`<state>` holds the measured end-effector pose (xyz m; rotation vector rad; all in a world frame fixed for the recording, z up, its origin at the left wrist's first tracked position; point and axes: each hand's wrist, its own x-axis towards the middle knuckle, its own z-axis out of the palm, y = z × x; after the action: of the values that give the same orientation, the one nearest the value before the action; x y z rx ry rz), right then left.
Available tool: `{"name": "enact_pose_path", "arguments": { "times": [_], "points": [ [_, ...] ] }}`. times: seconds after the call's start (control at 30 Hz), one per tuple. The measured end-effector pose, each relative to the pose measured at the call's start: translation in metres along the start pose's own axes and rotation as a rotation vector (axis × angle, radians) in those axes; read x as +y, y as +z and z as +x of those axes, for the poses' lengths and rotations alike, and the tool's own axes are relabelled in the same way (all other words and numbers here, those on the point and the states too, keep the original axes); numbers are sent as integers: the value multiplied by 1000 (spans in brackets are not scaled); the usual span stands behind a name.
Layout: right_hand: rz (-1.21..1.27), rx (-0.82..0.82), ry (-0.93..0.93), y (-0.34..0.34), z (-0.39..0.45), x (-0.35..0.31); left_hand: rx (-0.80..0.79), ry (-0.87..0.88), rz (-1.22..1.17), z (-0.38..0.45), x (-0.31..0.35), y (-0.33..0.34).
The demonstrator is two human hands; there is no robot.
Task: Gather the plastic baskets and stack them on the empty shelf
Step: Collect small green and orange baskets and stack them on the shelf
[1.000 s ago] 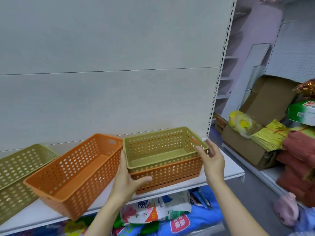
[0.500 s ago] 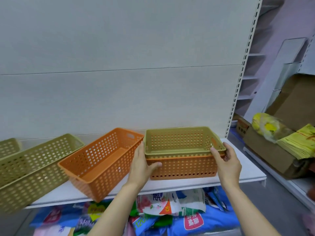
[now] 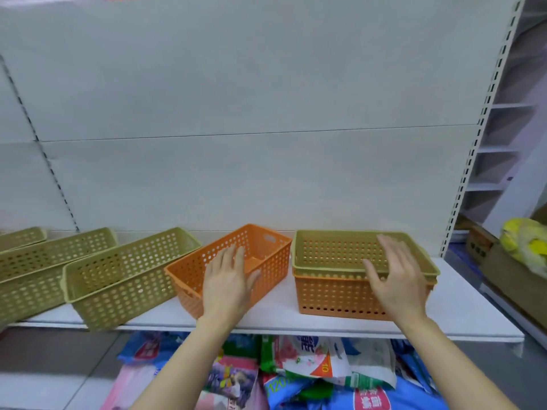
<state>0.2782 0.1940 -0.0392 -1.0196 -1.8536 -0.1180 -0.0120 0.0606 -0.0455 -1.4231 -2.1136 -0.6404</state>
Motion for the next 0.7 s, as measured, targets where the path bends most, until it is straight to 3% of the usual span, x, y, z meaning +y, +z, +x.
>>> {"name": "enact_pose_path", "arguments": {
  "times": [0.13,0.27,0.37,0.5,0.7],
  "points": [
    [55,-55,-66,22,-5,-32,-19,-283,-4,-10,-31,-3],
    [99,-68,-110,39,-6,-52,-170,-730,-258,-15,-43,-12],
    [93,-52,-137,46,-8,-67,-250,-898,-362,-11,-44,-14],
    [82,-46,-146,52,-5,-83,-197,-906,-340,-9,-42,-24],
    [125,-40,-50,58,7,-116,24,-680,-325,-22,-60,-61]
  ]
}}
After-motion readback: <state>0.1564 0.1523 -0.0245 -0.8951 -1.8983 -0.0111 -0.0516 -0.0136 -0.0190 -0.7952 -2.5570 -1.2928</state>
